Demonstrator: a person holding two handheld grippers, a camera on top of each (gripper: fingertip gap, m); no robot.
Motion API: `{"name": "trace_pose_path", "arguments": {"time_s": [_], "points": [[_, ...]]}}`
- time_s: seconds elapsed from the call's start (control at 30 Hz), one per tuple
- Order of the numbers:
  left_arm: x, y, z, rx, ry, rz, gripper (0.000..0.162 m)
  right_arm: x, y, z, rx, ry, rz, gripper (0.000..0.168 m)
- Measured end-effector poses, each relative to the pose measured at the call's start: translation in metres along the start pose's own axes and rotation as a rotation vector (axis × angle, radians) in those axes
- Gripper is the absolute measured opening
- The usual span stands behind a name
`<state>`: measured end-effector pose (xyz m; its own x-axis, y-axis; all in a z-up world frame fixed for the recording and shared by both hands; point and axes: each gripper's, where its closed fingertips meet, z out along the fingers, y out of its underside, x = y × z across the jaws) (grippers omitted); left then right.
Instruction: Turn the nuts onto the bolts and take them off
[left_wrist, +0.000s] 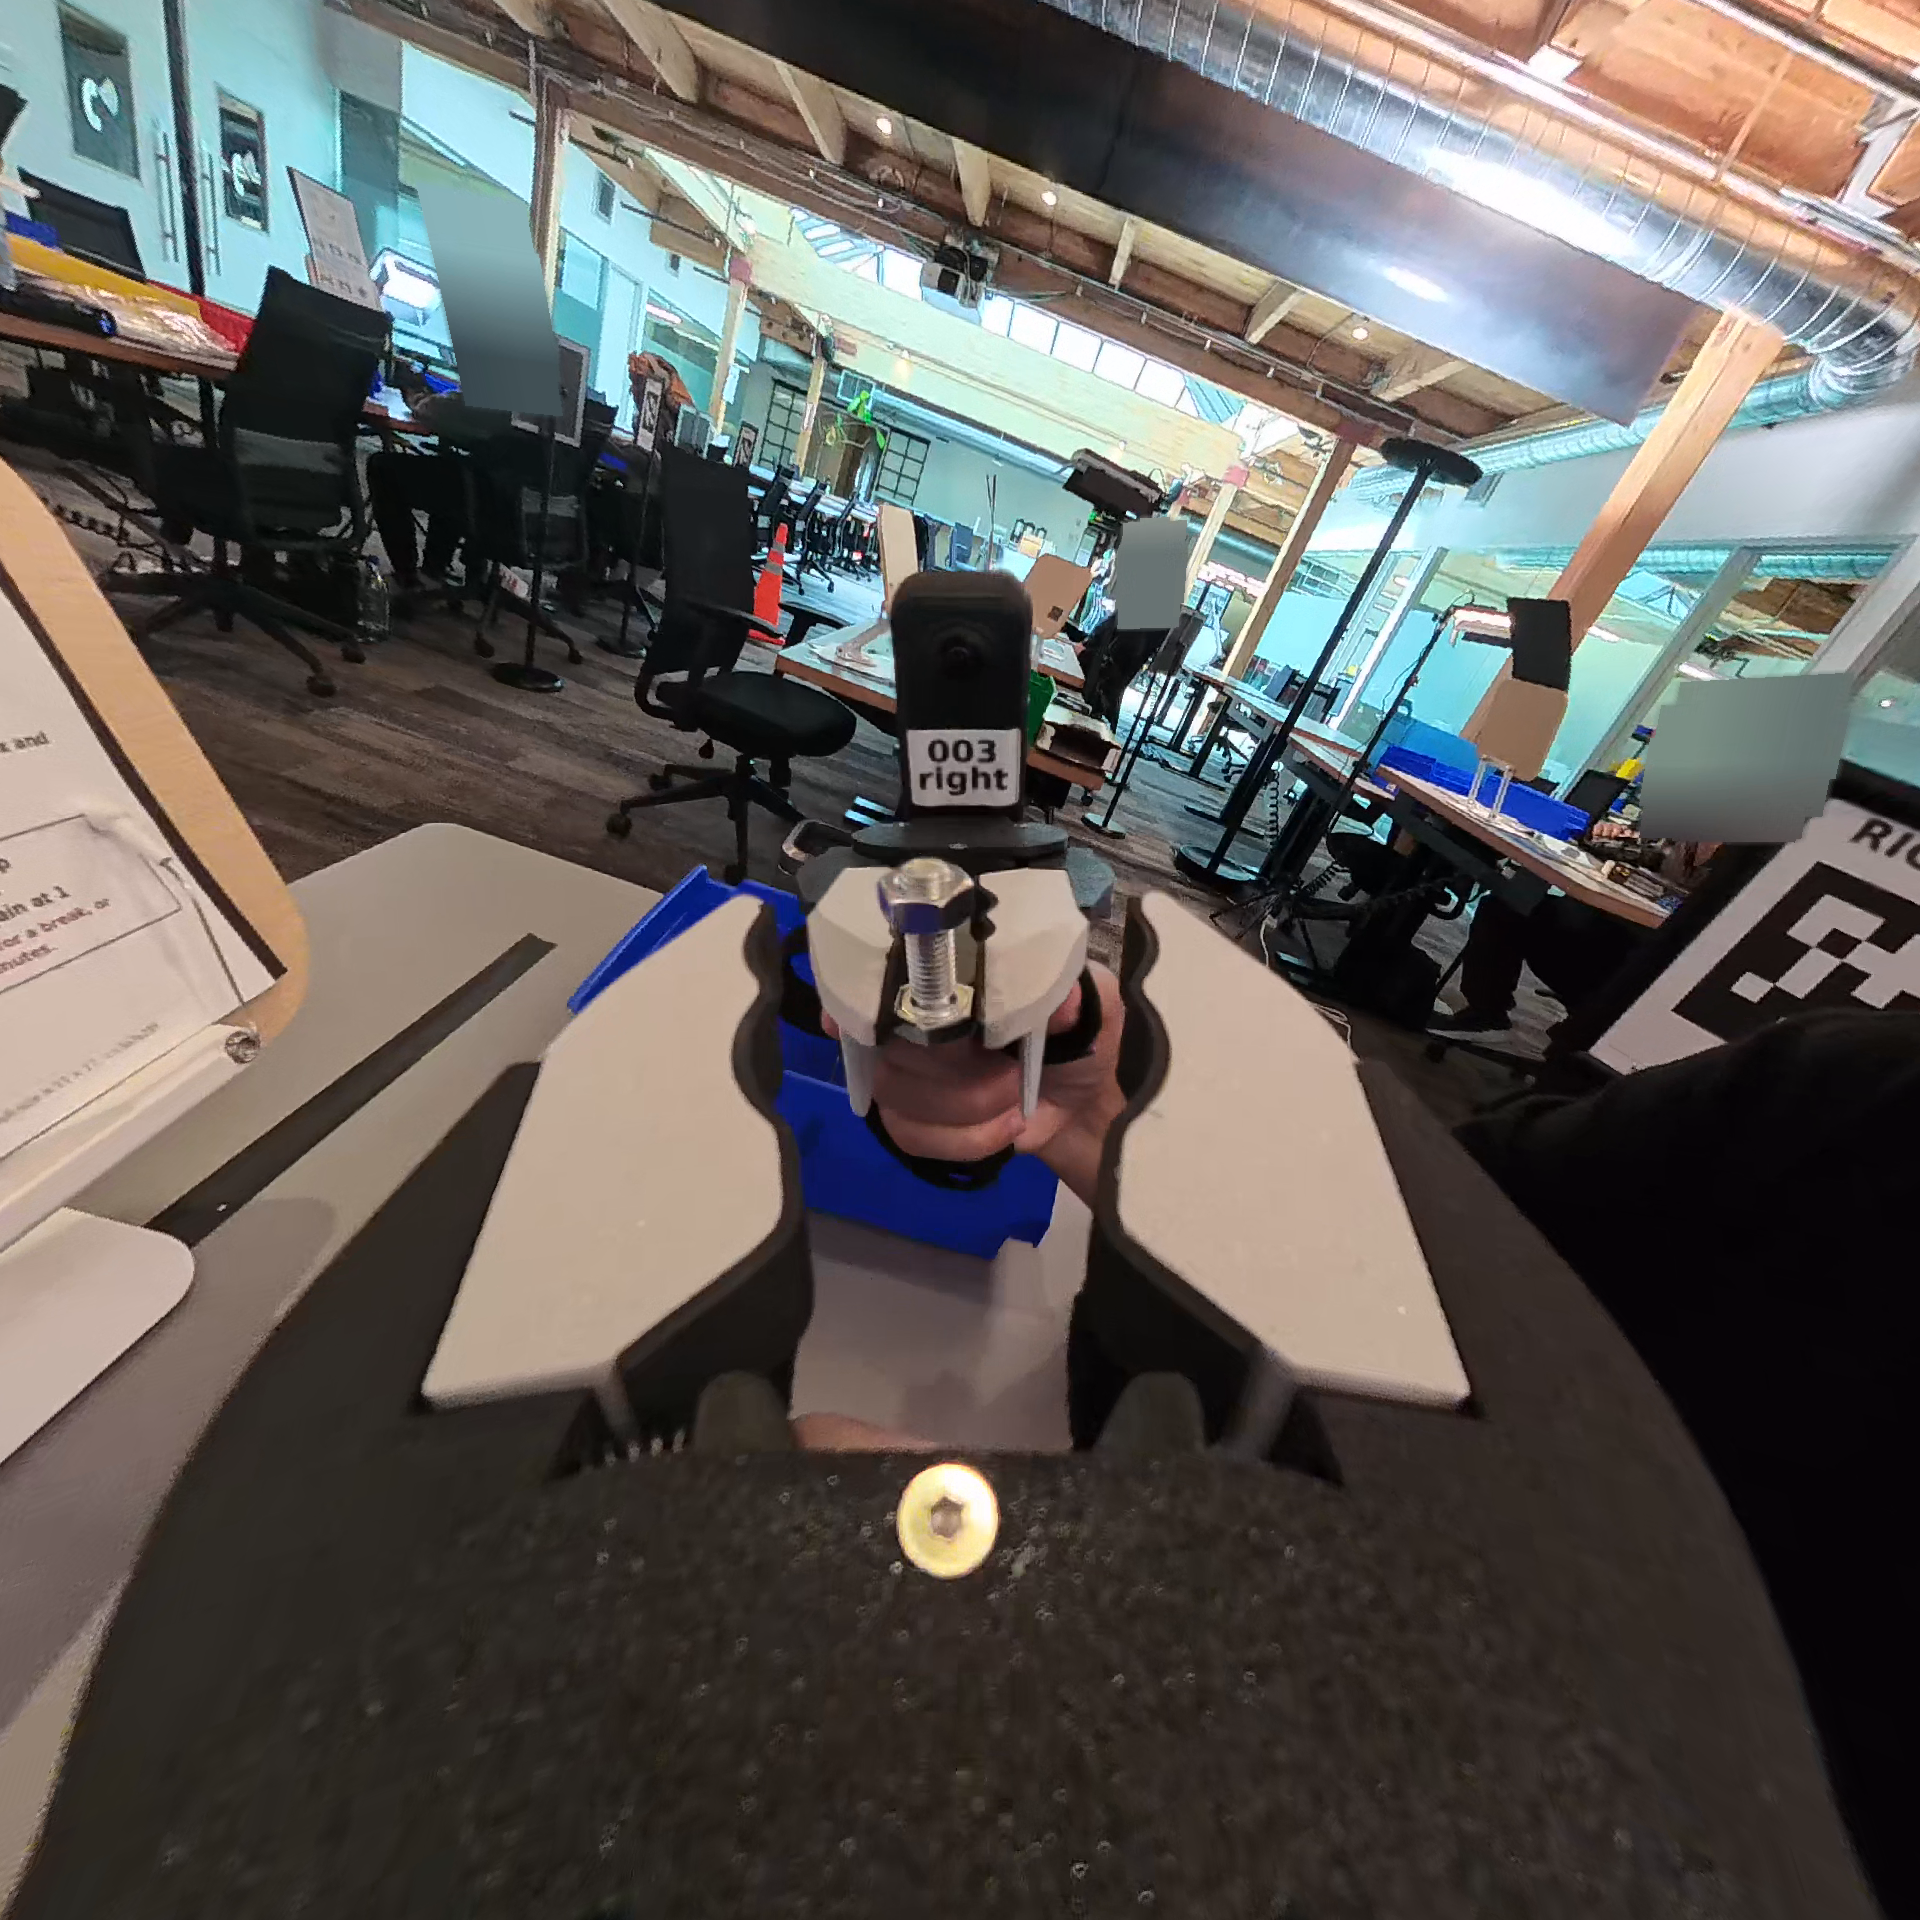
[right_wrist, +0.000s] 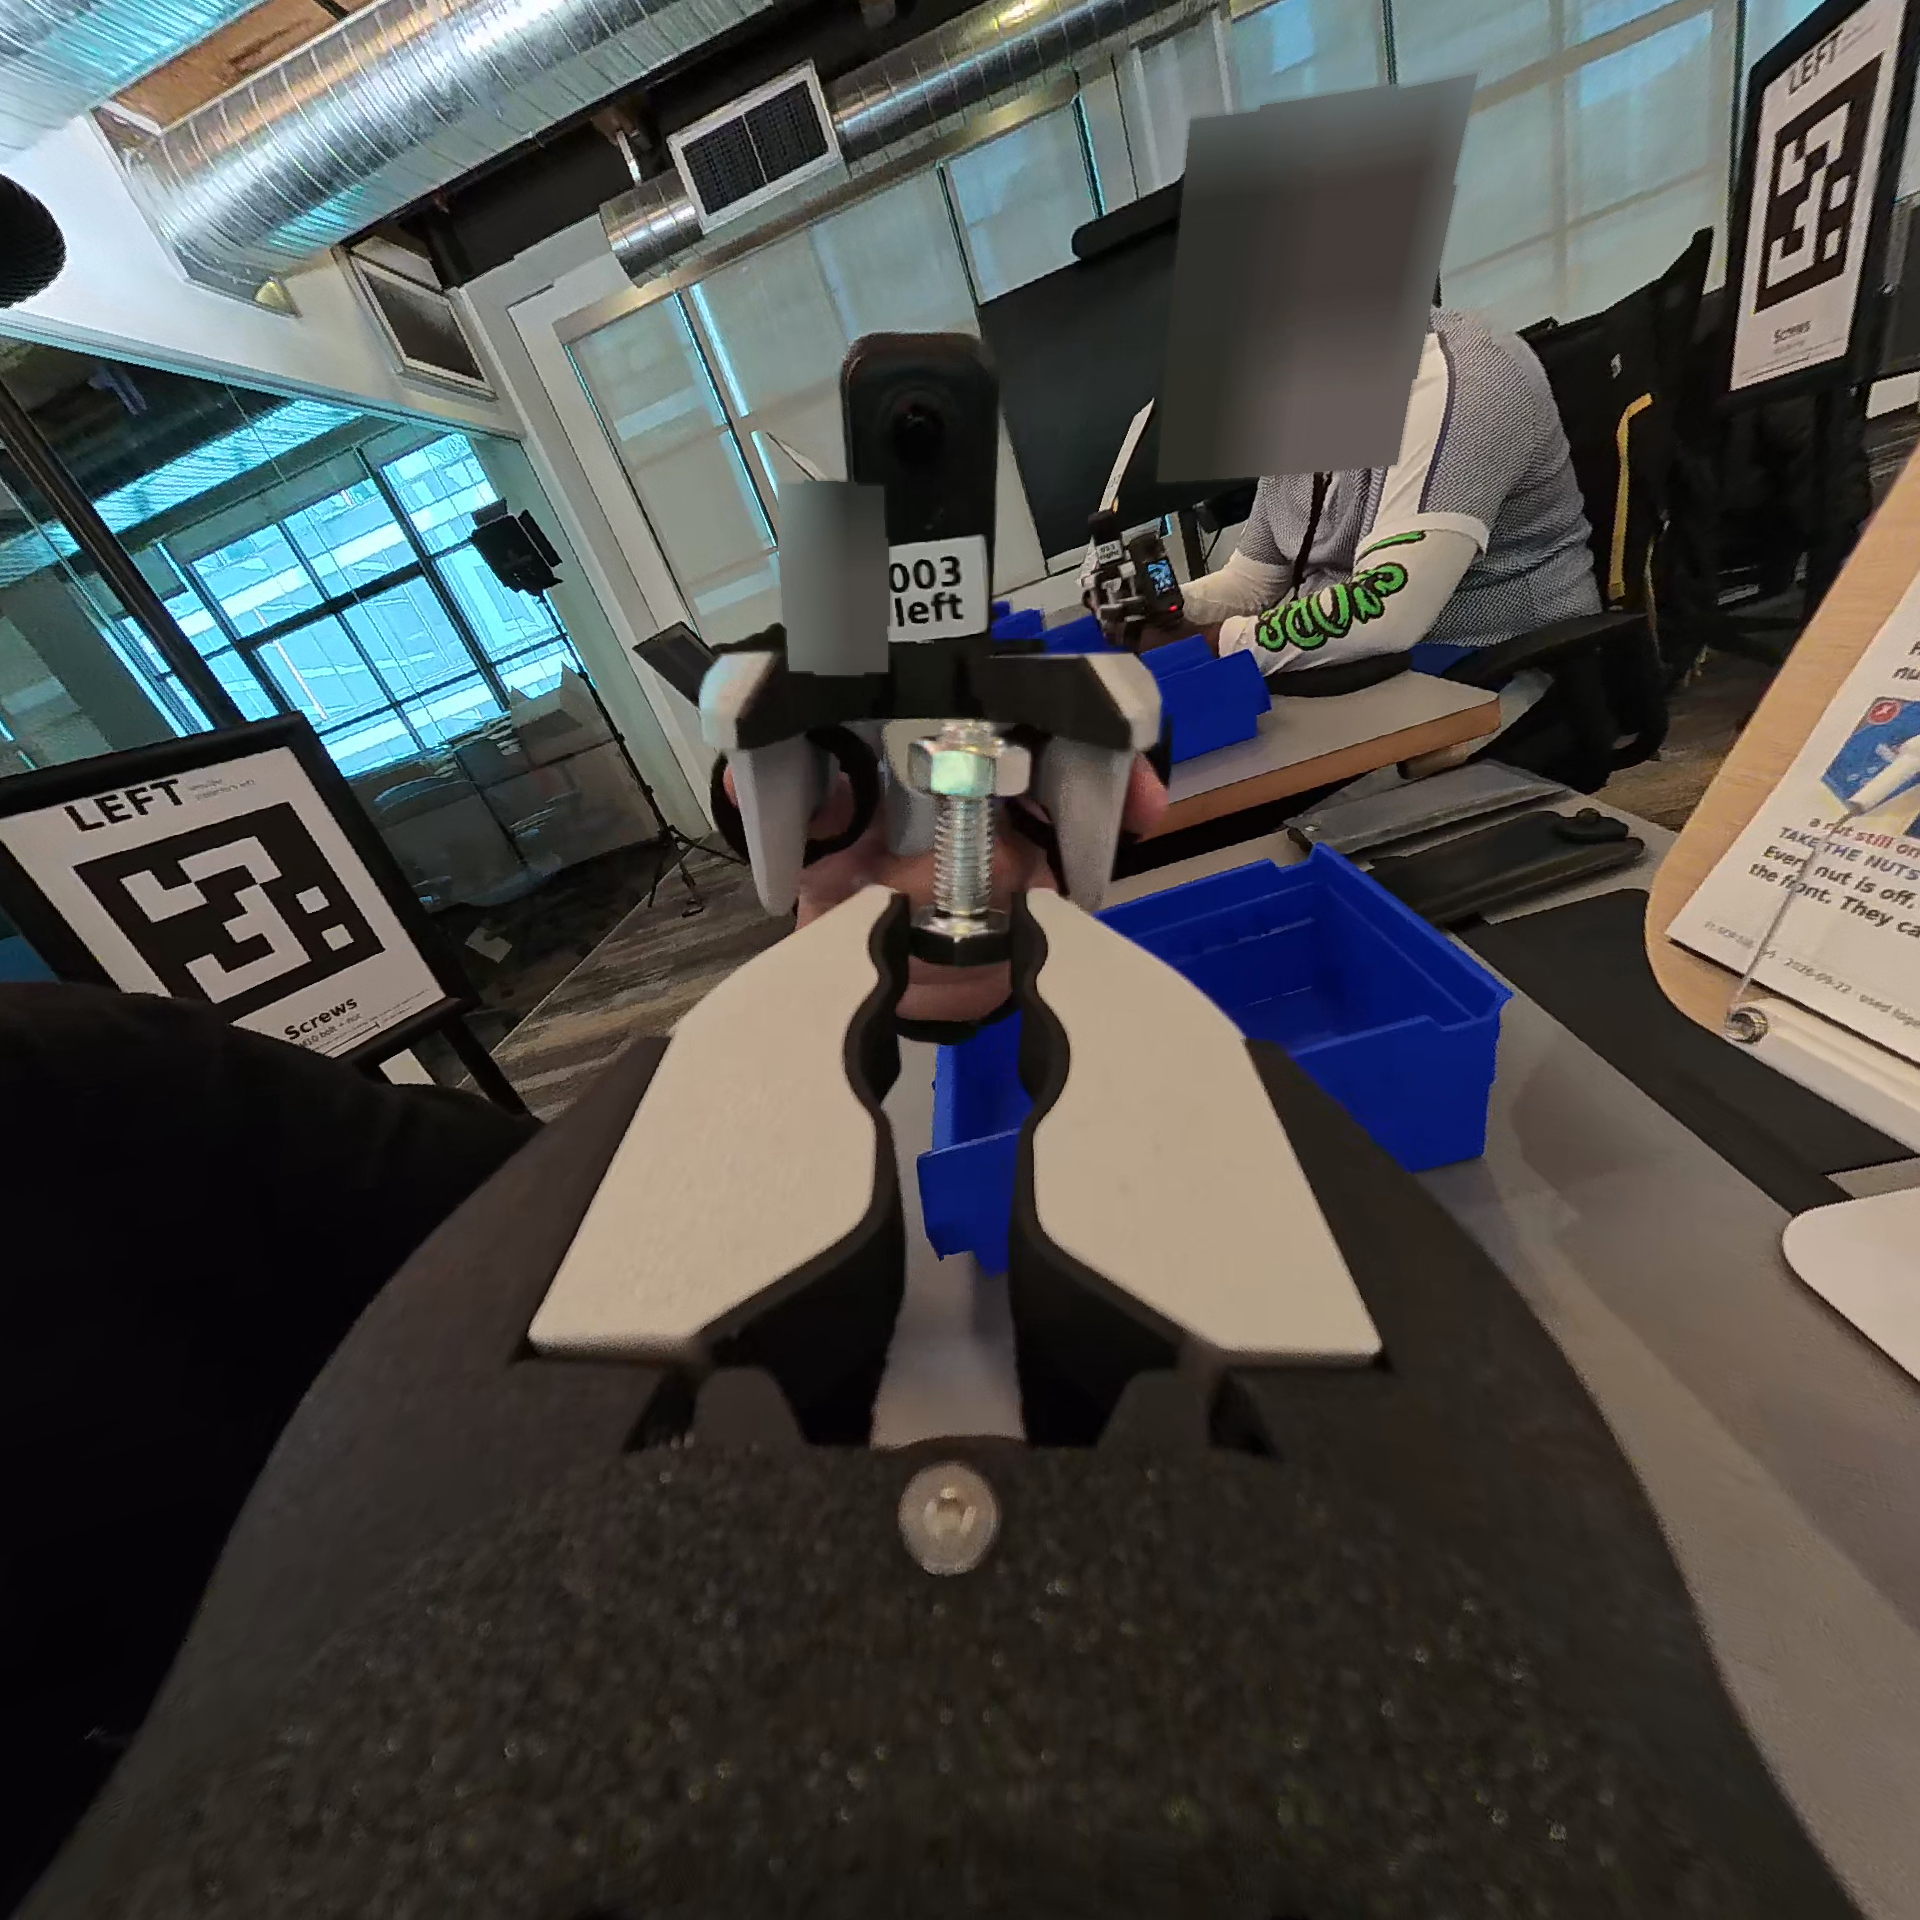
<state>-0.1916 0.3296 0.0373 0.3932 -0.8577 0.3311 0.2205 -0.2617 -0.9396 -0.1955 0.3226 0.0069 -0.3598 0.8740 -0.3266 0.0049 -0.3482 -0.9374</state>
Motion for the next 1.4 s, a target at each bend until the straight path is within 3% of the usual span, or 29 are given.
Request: {"name": "trace_pose_path", "arguments": {"time_s": [0.3,0.5,0.83,1.13,1.4], "points": [[0.005,0.026,0.028,-0.090,0.014,0.031,0.065,0.003,0.012,0.010,-0.036,0.003,0.005,0.018],[0.012,0.022,0.024,-0.095,0.020,0.045,0.070,0.004,0.003,0.001,-0.008,0.011,0.005,0.018],[0.023,-0.003,0.003,-0.013,0.028,0.071,0.064,0.005,-0.007,-0.010,0.025,0.016,0.007,0.018],[0.007,0.015,0.021,-0.044,0.024,0.022,0.067,-0.002,0.015,0.015,-0.034,-0.034,0.027,0.018],[0.016,0.017,0.026,-0.038,0.088,-0.013,0.069,0.001,0.013,0.012,-0.027,-0.026,0.030,0.018]]}}
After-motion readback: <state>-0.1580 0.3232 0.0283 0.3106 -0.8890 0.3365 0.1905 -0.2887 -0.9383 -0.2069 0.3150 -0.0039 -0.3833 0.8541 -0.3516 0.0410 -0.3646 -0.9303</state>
